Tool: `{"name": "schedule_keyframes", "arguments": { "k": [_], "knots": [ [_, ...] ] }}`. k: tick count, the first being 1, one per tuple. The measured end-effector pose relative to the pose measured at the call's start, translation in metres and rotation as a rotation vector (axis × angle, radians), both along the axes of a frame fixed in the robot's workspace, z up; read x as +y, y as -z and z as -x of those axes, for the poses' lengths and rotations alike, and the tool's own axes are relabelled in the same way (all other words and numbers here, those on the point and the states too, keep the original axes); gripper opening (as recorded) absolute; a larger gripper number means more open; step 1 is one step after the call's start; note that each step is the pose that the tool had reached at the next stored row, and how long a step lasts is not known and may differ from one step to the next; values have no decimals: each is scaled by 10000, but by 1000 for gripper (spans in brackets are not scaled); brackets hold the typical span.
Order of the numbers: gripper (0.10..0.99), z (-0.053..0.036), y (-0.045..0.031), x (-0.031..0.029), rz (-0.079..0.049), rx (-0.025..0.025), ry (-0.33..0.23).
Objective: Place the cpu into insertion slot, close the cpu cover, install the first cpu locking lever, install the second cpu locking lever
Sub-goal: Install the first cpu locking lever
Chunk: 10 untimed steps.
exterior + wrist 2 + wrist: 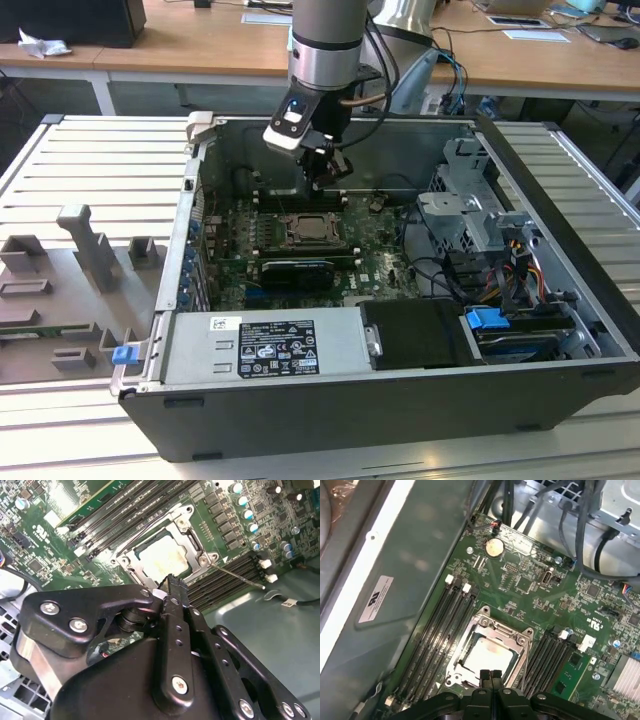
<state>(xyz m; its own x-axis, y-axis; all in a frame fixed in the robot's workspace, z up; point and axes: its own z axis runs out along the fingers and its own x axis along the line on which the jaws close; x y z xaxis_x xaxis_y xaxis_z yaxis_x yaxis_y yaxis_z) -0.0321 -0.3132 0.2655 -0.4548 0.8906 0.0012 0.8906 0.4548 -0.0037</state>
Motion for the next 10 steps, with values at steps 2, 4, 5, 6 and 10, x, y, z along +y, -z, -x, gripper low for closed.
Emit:
{"name": "schedule_keyframes", "arguments": {
  "k": [2, 4, 5, 6, 10],
  "knots": [
    [106, 0, 0, 0, 0, 0, -182],
    [106, 0, 0, 0, 0, 0, -377],
    [106, 0, 0, 0, 0, 0, -481],
    [106, 0, 0, 0, 0, 0, -586],
    [106, 0, 0, 0, 1, 0, -875]
  ]
}}
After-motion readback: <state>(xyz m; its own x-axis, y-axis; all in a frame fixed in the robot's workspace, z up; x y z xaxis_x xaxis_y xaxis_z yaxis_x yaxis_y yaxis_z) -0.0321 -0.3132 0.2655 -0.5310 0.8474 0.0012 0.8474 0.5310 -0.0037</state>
